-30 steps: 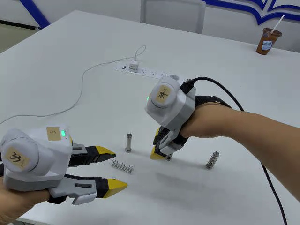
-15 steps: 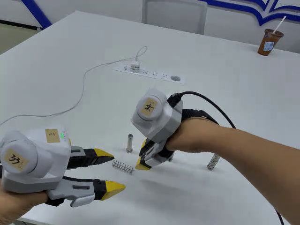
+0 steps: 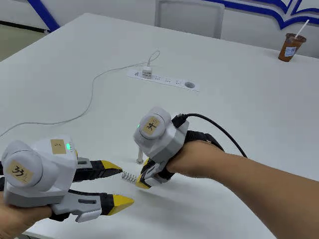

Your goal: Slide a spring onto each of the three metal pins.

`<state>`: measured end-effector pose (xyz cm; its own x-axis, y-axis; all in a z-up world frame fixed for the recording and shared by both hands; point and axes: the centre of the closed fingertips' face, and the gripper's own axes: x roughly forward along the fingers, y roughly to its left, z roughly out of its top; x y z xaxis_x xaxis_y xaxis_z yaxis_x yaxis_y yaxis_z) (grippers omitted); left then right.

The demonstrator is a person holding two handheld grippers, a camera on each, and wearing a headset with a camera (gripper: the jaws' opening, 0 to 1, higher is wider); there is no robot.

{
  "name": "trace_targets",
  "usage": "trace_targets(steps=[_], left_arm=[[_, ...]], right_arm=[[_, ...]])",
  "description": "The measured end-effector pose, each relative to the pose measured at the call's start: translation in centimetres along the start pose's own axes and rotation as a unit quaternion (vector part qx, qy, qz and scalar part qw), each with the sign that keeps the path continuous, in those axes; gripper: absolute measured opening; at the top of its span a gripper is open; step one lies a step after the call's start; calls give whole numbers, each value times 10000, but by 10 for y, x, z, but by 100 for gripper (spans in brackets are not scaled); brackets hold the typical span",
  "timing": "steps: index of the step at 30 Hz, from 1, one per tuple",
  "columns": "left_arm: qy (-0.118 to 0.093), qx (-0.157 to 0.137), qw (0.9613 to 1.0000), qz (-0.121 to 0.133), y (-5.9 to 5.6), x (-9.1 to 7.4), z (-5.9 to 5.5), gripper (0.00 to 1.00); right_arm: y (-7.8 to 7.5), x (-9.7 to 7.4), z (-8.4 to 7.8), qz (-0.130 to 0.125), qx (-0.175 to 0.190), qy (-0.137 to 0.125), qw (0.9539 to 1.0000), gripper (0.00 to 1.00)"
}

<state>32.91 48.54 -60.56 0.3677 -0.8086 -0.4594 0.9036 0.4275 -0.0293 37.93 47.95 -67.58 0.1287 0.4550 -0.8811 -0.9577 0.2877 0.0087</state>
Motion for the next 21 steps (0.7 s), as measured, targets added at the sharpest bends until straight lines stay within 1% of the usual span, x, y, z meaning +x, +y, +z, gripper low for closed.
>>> trace_targets(steps=[8,12,15,17,21], left_arm=[[21,-13,10000,21,1,-2,-3,41],[27,-16,10000,28,2,-2,-4,41],[25,-26,10000,43,3,-2,-5,41],[31,-27,10000,49,4,-2,-5,41],[46,-20,10000,56,4,-2,-6,41]], right_arm=[[-3,6,-4,-59,98,80,9999,16],[-3,8,-6,-64,78,141,9998,15],[-3,8,-5,-47,66,137,9999,14],[-2,8,-6,-33,56,146,9999,12],[-2,8,-6,-46,54,153,9999,12]])
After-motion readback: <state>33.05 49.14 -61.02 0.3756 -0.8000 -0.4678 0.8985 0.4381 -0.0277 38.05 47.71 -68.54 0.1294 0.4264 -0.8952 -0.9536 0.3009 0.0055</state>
